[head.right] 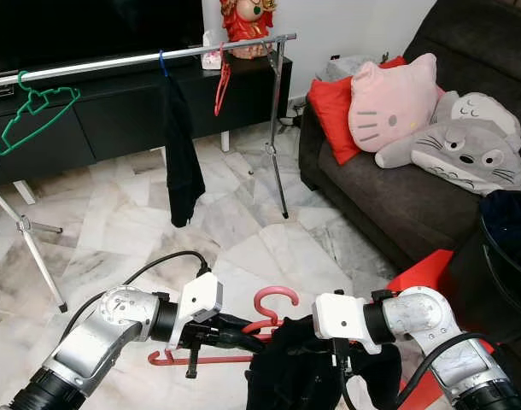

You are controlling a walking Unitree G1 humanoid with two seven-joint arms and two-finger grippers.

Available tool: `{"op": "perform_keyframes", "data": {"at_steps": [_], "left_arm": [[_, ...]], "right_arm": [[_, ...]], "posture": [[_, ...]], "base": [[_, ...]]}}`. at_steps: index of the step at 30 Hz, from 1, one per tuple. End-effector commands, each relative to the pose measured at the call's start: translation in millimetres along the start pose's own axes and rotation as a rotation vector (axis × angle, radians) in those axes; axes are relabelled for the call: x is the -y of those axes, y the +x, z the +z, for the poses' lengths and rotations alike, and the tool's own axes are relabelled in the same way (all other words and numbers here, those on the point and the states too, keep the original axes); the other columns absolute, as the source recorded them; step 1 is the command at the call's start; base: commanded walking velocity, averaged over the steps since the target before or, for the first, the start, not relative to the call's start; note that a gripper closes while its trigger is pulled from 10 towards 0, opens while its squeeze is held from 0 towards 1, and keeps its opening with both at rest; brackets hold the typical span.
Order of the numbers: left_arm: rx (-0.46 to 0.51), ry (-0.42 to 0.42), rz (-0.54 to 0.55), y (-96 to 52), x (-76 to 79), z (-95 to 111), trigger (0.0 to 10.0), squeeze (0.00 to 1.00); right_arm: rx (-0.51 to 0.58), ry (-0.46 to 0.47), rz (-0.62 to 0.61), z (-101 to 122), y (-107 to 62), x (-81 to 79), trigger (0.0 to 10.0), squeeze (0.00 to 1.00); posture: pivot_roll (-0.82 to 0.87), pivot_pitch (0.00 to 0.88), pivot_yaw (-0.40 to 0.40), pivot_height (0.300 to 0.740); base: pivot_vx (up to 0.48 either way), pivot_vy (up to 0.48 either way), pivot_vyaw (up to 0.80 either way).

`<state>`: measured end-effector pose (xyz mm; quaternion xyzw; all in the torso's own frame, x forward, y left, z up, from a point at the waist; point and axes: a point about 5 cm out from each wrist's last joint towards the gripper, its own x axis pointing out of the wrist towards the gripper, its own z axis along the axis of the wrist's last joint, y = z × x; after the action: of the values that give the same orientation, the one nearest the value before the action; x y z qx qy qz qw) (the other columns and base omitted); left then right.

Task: Hang hanger

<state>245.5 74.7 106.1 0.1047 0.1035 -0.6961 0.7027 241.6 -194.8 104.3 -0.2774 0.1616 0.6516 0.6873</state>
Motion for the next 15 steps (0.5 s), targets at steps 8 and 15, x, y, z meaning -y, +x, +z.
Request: {"op": "perform_keyframes", "data": {"at_steps": [8, 15], "left_arm": [[0.068, 0.089, 0.014, 5.2, -6.6, 18.8, 10.0, 0.00], [0.068, 0.052, -0.009, 4.6, -5.5, 17.6, 10.0, 1.00]], "right_arm": [[0.024, -0.012, 0.041, 3.4, 7.4, -2.3, 0.0, 0.00], [-0.006, -0.015, 0.034, -1.7, 7.2, -2.1, 0.0, 0.00]], "posture": [[-0.15, 0.000, -0.071, 0.740], [-0.15, 0.000, -0.072, 0.740]], "base": [[0.000, 0.000, 0.00], [0.000, 0.000, 0.00]]}}
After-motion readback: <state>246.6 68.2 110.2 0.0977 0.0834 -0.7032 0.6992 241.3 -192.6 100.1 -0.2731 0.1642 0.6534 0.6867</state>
